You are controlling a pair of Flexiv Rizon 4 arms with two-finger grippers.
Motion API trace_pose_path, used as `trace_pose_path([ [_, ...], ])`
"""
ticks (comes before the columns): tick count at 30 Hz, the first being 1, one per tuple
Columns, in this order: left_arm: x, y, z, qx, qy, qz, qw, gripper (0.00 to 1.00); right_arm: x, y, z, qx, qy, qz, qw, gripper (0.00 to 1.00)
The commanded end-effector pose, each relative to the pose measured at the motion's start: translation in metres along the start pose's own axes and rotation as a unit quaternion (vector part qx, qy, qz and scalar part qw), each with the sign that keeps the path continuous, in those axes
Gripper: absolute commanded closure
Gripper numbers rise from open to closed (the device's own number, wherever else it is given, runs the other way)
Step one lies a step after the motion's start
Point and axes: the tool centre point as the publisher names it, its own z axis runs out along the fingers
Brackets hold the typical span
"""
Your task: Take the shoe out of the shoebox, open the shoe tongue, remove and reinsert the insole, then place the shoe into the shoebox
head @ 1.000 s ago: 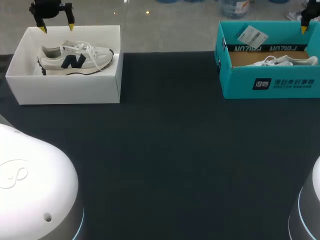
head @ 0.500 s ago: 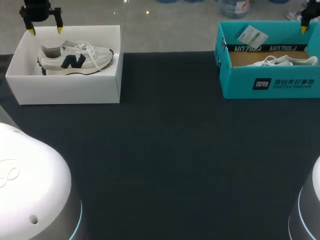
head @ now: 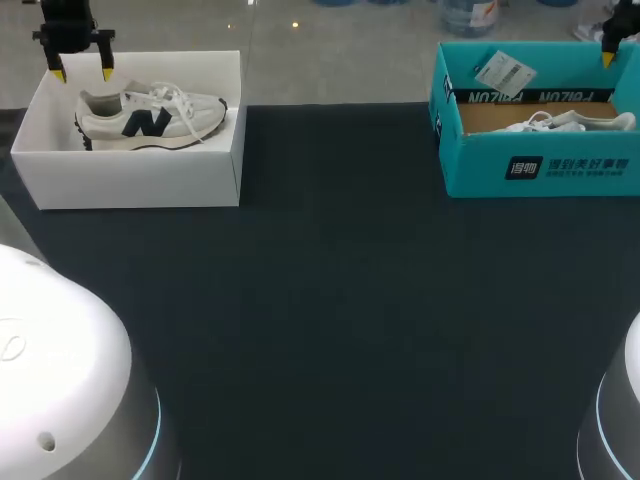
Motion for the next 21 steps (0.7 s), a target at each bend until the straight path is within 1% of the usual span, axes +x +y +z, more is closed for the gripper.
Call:
trace_pose_path([
  [1,0.003,0.004,0.01,0.013,-0.007,-0.006,1.0,0.53,0.0,0.0,0.0,0.0,0.0,0.0,1.0,0.0],
  [3,0.004,0.004,0.013,0.017,-0.008,-0.008,1.0,0.56,0.0,0.0,0.0,0.0,0.0,0.0,1.0,0.0],
  [4,0.005,0.003,0.014,0.019,-0.01,-0.007,1.0,0.55,0.0,0.0,0.0,0.0,0.0,0.0,1.0,0.0],
  [7,0.007,0.002,0.017,0.024,-0.016,0.0,1.0,0.6,0.0,0.0,0.0,0.0,0.0,0.0,1.0,0.0],
  [10,0.009,0.0,0.019,0.024,-0.013,0.004,1.0,0.58,0.0,0.0,0.0,0.0,0.0,0.0,1.0,0.0],
  [12,0.011,0.0,0.021,0.025,-0.012,0.004,1.0,0.55,0.0,0.0,0.0,0.0,0.0,0.0,1.0,0.0],
  [17,0.015,-0.001,0.026,0.029,-0.017,0.011,0.999,0.53,0.0,0.0,0.0,0.0,0.0,0.0,1.0,0.0],
  [18,0.015,-0.001,0.028,0.028,-0.016,0.011,0.999,0.51,0.0,0.0,0.0,0.0,0.0,0.0,1.0,0.0],
  [21,0.017,-0.001,0.033,0.03,-0.016,0.013,0.999,0.51,0.0,0.0,0.0,0.0,0.0,0.0,1.0,0.0],
])
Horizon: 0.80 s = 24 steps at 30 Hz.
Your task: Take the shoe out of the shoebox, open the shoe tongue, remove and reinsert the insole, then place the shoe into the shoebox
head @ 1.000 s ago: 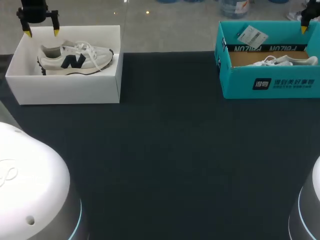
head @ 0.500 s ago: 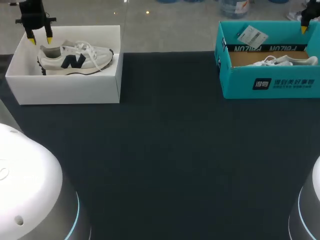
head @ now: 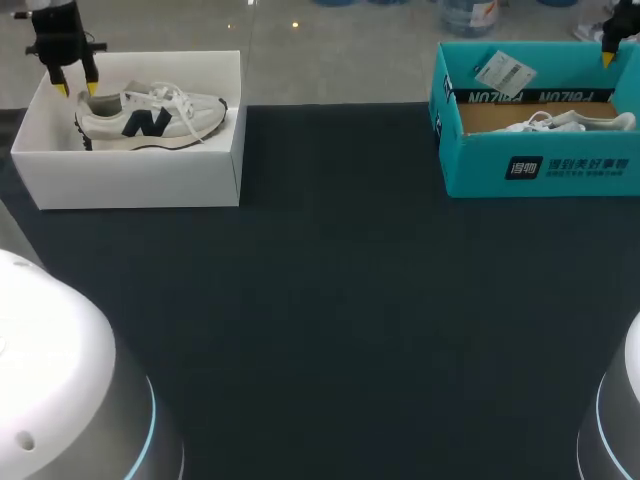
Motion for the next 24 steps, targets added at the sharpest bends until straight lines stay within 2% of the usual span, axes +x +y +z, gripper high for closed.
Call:
trace_pose_path([
  [1,0.002,0.008,0.01,0.01,-0.004,0.002,1.0,0.51,0.0,0.0,0.0,0.0,0.0,0.001,1.0,0.0],
  [6,0.002,0.01,0.024,0.012,0.0,0.005,1.0,0.55,0.0,0.0,0.0,0.0,0.0,0.001,1.0,0.0],
  [11,0.001,0.01,0.033,0.014,-0.002,0.01,1.0,0.48,0.0,0.0,0.0,0.0,0.0,0.001,1.0,0.0],
  [13,0.0,0.011,0.036,0.014,-0.003,0.011,1.0,0.4,0.0,0.0,0.0,0.0,0.0,0.001,1.0,0.0],
  [17,0.0,0.012,0.042,0.008,-0.005,0.015,1.0,0.38,0.0,0.0,0.0,0.0,0.0,0.001,1.0,0.0],
  [20,0.001,0.011,0.047,0.005,-0.005,0.018,1.0,0.33,0.0,0.0,0.0,0.0,0.0,0.001,1.0,0.0],
  [24,0.002,0.012,0.053,0.004,-0.006,0.017,1.0,0.33,0.0,0.0,0.0,0.0,0.0,0.001,1.0,0.0],
])
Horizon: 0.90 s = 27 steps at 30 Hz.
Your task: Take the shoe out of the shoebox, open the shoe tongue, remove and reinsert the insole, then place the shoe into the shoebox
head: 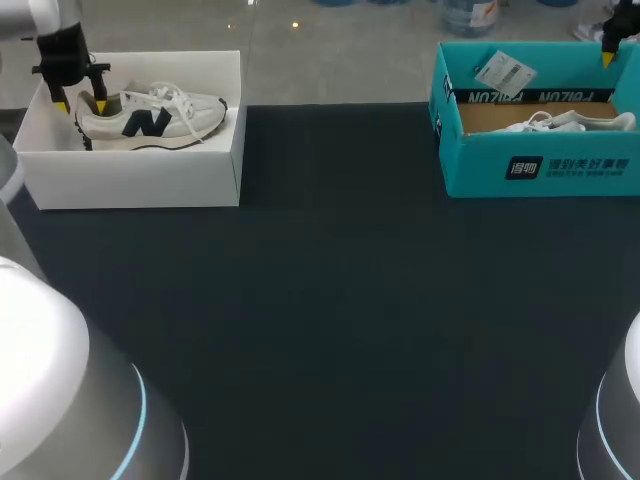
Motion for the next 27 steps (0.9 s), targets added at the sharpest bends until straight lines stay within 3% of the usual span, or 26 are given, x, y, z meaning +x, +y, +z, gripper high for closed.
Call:
trace_pose_path([
  [1,0.001,0.008,0.009,0.005,-0.002,0.0,1.0,0.33,0.0,0.0,0.0,0.0,0.0,0.001,1.0,0.0],
  [15,0.004,0.012,0.033,0.015,-0.006,-0.005,1.0,0.37,0.0,0.0,0.0,0.0,0.0,0.001,1.0,0.0],
  [20,0.005,0.013,0.039,0.018,-0.003,-0.008,1.0,0.5,0.0,0.0,0.0,0.0,0.0,0.001,1.0,0.0],
  [27,0.007,0.017,0.041,0.023,0.0,-0.01,1.0,0.6,0.0,0.0,0.0,0.0,0.0,0.001,1.0,0.0],
])
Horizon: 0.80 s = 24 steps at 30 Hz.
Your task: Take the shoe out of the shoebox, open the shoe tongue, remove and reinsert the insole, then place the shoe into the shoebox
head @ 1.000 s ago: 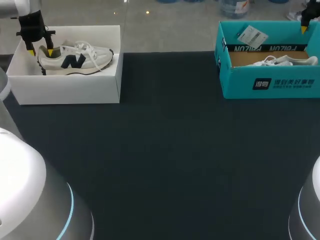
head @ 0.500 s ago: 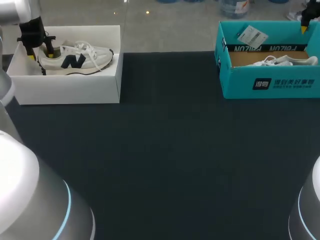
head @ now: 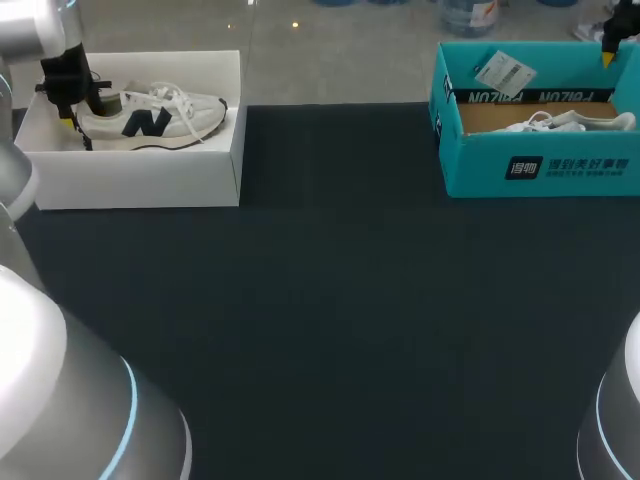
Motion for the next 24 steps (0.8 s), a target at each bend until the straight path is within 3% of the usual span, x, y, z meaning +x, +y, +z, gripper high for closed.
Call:
trace_pose_path([
  [1,0.001,0.016,0.003,0.026,-0.002,0.001,1.0,0.64,0.0,0.0,0.0,0.0,0.0,0.001,1.0,0.0],
  [9,0.007,0.018,0.0,0.028,-0.001,0.001,1.0,1.0,0.0,0.0,0.0,0.0,0.0,0.001,1.0,0.0],
  [16,0.011,0.018,-0.013,0.023,-0.001,0.014,1.0,1.0,0.0,0.0,0.0,0.0,0.0,0.001,1.0,0.0],
  [24,0.008,0.023,-0.055,0.018,0.013,0.002,1.0,1.0,0.0,0.0,0.0,0.0,0.0,0.001,1.0,0.0],
])
